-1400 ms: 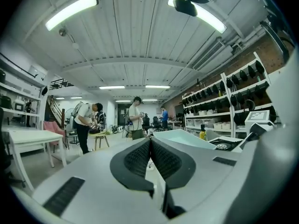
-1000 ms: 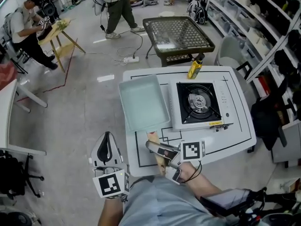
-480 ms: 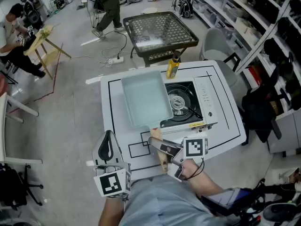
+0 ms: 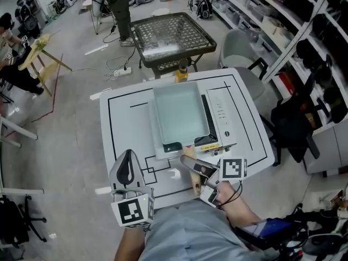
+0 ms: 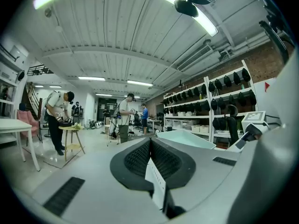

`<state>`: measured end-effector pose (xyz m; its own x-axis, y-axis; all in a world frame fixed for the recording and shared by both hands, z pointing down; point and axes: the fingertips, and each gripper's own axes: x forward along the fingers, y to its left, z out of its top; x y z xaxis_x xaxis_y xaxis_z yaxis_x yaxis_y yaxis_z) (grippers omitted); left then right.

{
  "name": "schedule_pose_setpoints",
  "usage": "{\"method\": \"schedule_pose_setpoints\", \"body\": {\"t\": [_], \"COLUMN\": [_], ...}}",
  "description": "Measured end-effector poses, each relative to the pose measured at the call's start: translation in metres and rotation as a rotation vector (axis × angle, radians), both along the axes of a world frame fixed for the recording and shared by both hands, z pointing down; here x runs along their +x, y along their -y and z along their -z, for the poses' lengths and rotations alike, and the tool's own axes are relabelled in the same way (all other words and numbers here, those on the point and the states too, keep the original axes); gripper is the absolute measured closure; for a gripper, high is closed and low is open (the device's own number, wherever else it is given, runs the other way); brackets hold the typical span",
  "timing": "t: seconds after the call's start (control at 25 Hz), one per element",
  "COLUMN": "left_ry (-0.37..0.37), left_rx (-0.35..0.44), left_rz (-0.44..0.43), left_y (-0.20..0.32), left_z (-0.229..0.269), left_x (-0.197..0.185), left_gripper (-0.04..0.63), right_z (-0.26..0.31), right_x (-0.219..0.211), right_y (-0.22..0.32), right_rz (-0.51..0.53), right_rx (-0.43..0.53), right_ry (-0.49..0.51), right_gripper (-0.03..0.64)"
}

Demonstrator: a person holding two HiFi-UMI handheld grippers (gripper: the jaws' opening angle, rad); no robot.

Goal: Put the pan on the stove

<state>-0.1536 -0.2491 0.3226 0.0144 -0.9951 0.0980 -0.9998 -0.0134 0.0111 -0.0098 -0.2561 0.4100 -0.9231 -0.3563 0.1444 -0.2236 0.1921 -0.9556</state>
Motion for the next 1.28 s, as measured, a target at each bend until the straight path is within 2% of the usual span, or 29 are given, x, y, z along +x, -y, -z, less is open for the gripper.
{"method": "schedule_pose_setpoints", "body": {"t": [0.36, 0.52, 0.72, 1.12, 1.28], "left_ry": [-0.025, -0.028, -0.030, -0.028, -0.024], "left_rx": [0.007, 0.004, -0.005, -0.015, -0.016], "left_rz": [-0.010, 0.006, 0.011, 0.009, 0.012], "left_y": [0.020, 0.023, 0.028, 0.032, 0.030], "left_z": [-0.006, -0.011, -0.015, -0.017, -0.018], "left_x": [0.035, 0.036, 0.035, 0.040, 0.040], "left_gripper": [0.577, 0.577, 0.577, 0.577, 0.577], "right_z": [-0.019, -0.027, -0.027, -0.031, -0.033], "right_x": [0.038, 0.040, 0.036, 0.042, 0.042], "right_y": [0.012, 0.014, 0.020, 0.020, 0.024], "right_rz": [-0.007, 0.009, 0.035, 0.046, 0.048], "right_rx": [-0.050, -0.071, -0.052, -0.139, -0.146], "right_ry": [-0.051, -0.053, -0.034, -0.025, -0.025], "right_gripper": [0.486, 0.486, 0.485, 0.485, 0.477]}}
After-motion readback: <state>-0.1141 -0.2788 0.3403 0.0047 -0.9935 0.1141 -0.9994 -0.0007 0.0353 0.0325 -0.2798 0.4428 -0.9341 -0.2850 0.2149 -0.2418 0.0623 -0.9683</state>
